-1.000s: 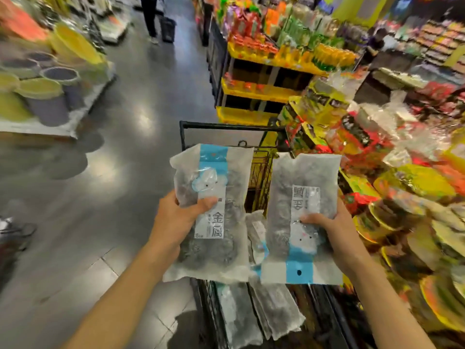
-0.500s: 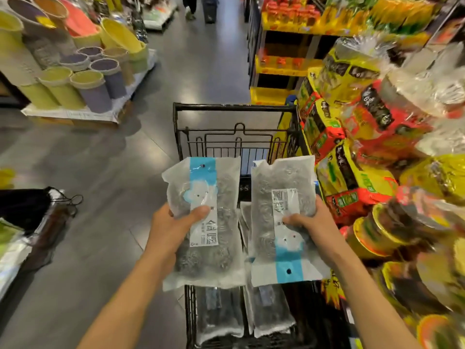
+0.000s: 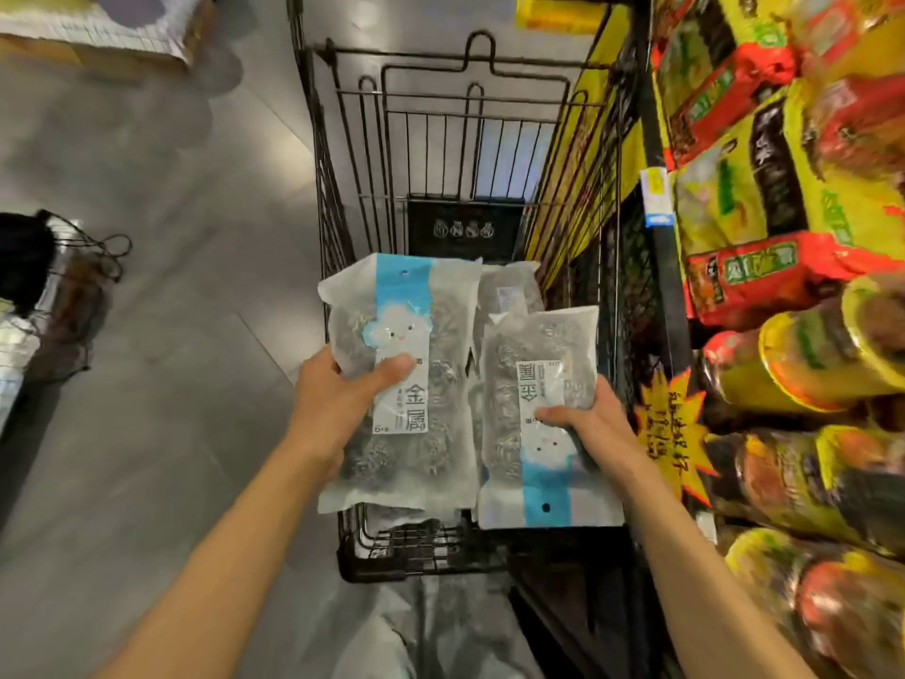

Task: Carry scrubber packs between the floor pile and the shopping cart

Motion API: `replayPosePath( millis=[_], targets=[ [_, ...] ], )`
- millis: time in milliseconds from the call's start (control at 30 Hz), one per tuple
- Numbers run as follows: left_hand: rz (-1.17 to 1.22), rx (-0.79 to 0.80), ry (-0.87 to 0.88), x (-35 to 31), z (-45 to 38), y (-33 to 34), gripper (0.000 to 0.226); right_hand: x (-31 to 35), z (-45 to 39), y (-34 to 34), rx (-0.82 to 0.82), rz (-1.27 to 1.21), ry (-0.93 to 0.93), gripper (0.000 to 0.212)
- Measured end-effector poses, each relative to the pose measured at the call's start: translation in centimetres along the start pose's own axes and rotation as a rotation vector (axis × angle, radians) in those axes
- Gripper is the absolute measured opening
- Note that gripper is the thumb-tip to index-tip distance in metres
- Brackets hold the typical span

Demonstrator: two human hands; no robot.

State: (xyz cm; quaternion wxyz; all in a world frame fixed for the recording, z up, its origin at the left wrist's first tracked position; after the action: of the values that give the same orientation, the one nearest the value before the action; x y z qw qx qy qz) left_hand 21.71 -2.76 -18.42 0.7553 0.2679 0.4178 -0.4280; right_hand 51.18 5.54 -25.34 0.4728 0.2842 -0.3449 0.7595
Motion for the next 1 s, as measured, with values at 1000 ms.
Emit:
replayPosePath(
  millis=[1000],
  targets=[
    [-0.336,-0.141,-0.36,22.9,-8.0,-0.6,0.07,-7.3,-6.8,5.8,0.002,1.351,-0.345,0.1]
  ],
)
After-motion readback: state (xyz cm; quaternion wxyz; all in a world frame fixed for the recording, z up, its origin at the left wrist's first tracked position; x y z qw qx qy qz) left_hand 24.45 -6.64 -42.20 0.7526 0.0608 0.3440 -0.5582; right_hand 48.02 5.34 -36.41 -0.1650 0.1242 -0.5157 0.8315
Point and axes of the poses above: each hand's wrist, its own z-axis away from the middle knuckle, its own y-axis out of the palm, x = y × z, the point moved 6 cm from there along -z, towards the middle knuckle, and after that the axes turned 5 degrees about z, right-handed, at the moved point
